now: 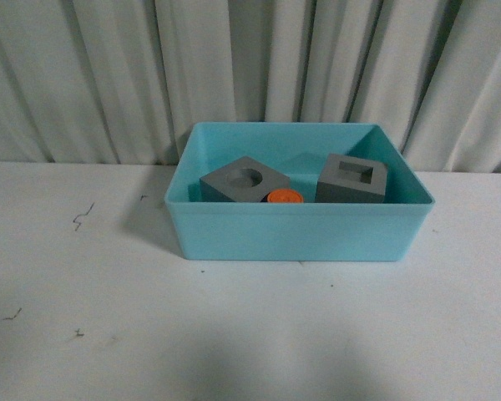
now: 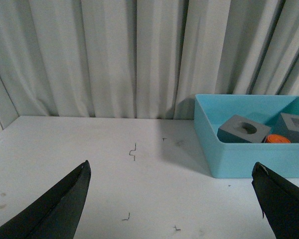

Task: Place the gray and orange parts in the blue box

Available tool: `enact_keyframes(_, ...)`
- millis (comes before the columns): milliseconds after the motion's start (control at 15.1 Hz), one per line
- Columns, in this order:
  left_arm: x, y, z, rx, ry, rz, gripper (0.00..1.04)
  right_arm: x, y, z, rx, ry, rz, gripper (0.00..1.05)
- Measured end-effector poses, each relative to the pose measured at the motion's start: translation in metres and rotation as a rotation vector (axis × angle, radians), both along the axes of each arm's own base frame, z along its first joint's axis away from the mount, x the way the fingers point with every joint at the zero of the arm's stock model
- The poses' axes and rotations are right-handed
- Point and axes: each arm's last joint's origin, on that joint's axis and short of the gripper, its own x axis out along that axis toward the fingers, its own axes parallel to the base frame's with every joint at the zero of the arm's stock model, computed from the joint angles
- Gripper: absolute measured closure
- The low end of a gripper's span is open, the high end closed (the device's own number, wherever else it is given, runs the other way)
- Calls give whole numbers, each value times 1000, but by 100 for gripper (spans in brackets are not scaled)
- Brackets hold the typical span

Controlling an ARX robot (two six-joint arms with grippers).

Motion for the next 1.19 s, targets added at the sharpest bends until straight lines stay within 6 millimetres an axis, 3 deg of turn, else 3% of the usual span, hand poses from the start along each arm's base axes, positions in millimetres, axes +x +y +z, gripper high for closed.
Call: enact_keyframes(1194,0,0,0,0,0,0,7,0,0,0,0,0,0,6)
